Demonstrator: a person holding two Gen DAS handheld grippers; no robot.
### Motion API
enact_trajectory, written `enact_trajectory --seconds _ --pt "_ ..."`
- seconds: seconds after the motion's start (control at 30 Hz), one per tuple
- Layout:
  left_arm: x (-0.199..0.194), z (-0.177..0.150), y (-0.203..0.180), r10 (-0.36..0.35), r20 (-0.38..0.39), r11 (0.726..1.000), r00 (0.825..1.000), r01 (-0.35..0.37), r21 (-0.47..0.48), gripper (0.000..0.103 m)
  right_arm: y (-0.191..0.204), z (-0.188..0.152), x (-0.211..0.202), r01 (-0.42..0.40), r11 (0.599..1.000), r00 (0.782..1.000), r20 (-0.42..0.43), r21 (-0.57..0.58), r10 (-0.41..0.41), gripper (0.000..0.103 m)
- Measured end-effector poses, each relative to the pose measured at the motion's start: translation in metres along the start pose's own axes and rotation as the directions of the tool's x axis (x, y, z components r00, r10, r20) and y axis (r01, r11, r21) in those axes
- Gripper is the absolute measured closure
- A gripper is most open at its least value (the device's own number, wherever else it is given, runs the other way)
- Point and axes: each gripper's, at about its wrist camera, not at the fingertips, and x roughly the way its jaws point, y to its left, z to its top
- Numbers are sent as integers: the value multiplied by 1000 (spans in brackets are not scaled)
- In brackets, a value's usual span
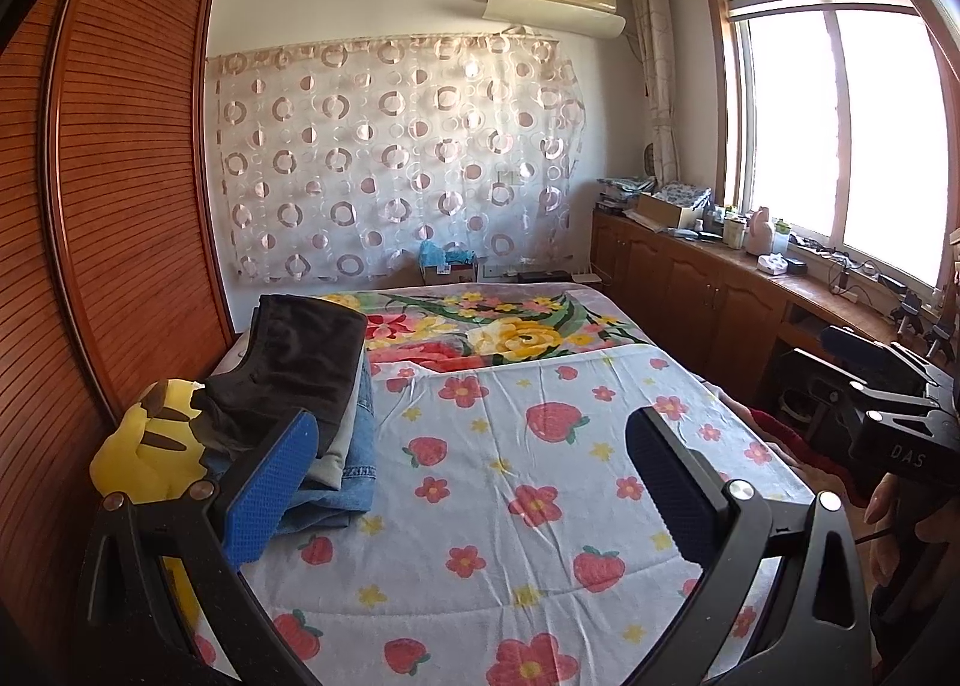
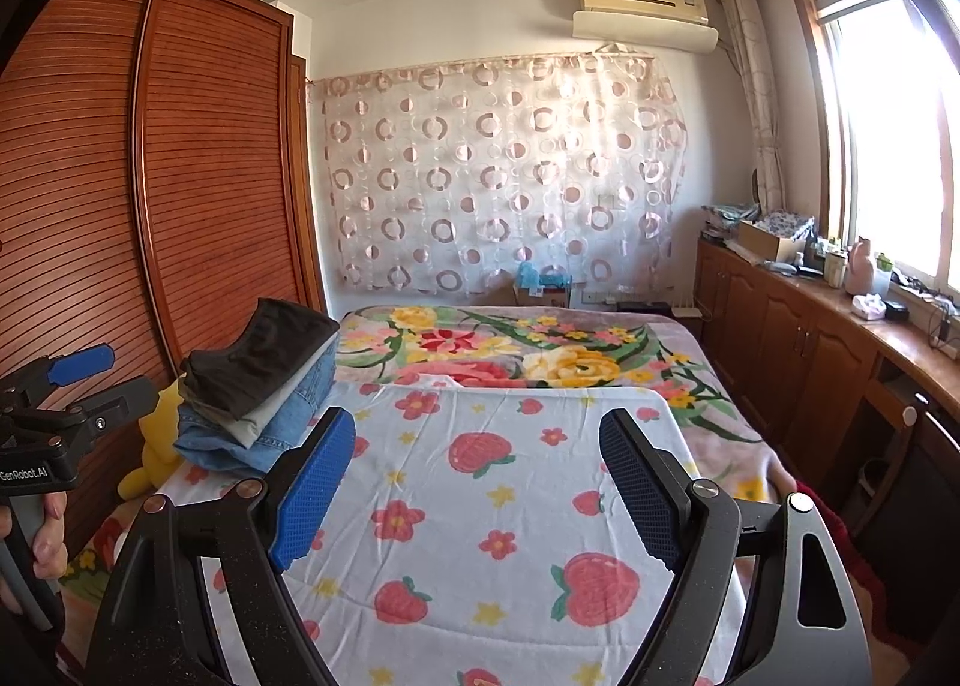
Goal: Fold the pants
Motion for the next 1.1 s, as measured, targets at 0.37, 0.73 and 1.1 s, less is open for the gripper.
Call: enact_trajectory --seconds 0.37,0.73,1.1 --pt "0 0 0 0 -2 1000 1000 0 1 0 0 1 0 -1 1000 1000 -1 -3 1 18" --pt "1 0 0 1 -3 1000 1000 -1 1 0 0 0 -1 1 1000 1000 -3 -4 -1 18" --pt "0 0 1 4 -1 1000 1000 -4 -3 0 0 0 -1 2 1000 1000 -6 -2 -2 18"
